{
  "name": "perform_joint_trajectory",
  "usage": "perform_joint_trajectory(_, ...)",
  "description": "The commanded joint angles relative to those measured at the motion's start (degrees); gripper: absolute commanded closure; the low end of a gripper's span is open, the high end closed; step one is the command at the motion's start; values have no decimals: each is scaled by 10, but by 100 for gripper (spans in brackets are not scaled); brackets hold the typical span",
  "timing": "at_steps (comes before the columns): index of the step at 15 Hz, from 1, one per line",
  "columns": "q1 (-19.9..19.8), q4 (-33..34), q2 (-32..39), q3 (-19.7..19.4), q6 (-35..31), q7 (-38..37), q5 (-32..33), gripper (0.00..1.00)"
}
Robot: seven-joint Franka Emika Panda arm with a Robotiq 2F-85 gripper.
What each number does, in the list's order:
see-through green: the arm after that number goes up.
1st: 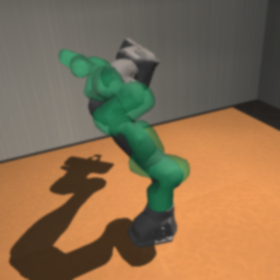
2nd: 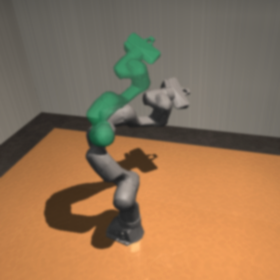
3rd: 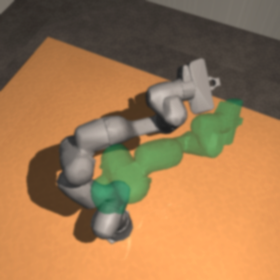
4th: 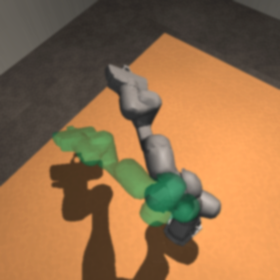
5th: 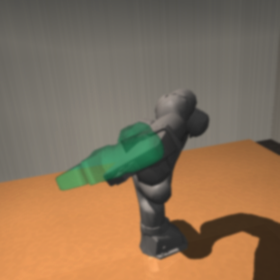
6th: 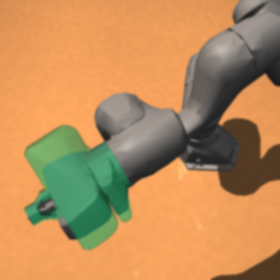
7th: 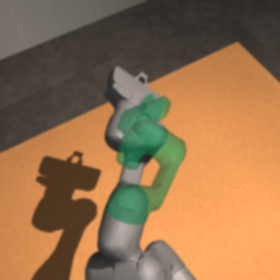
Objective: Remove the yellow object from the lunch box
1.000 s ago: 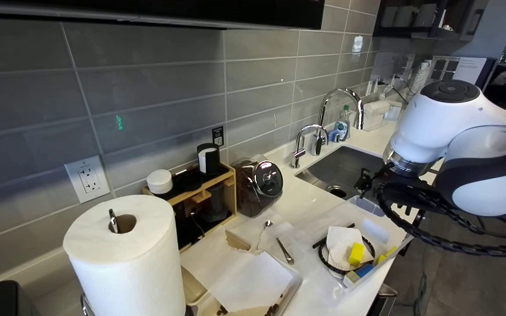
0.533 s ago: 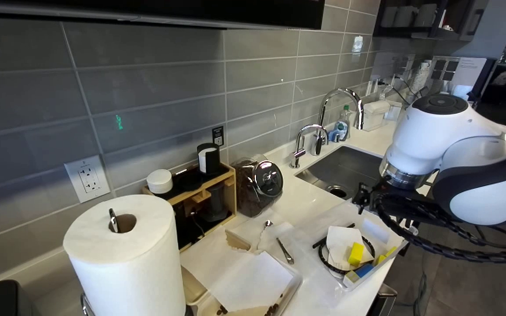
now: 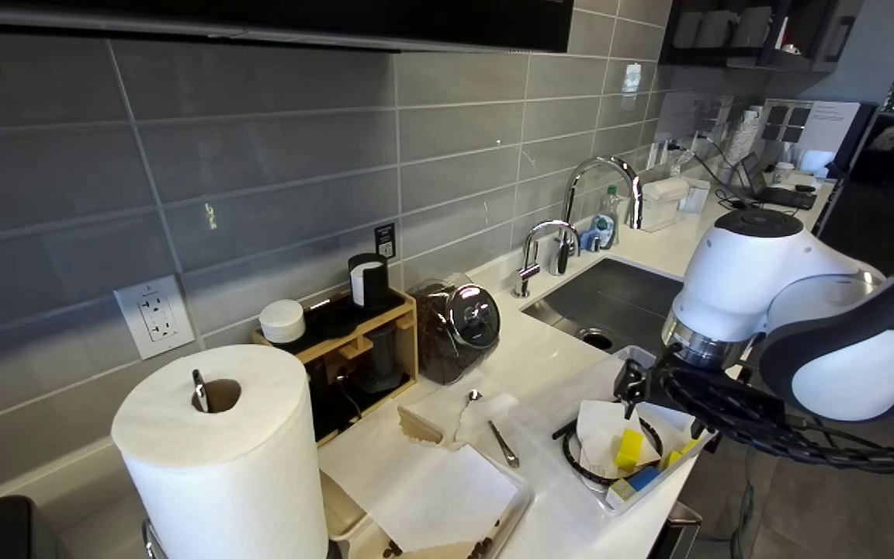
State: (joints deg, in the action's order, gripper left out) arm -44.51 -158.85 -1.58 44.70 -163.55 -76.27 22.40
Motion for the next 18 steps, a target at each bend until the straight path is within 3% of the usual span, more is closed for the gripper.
perform_joint_trajectory(1,-14,0,44,-9,-33,-40,57,0)
perform_joint_trajectory(5,-11,2,67,-35,-57,-75,123,4)
perform_joint_trajectory(10,5,11,88,-68,-67,-113,200,47)
perform_joint_trajectory(12,14,21,101,-79,-62,-127,228,57)
perform_joint_trajectory(18,49,60,147,-115,-48,-159,302,59)
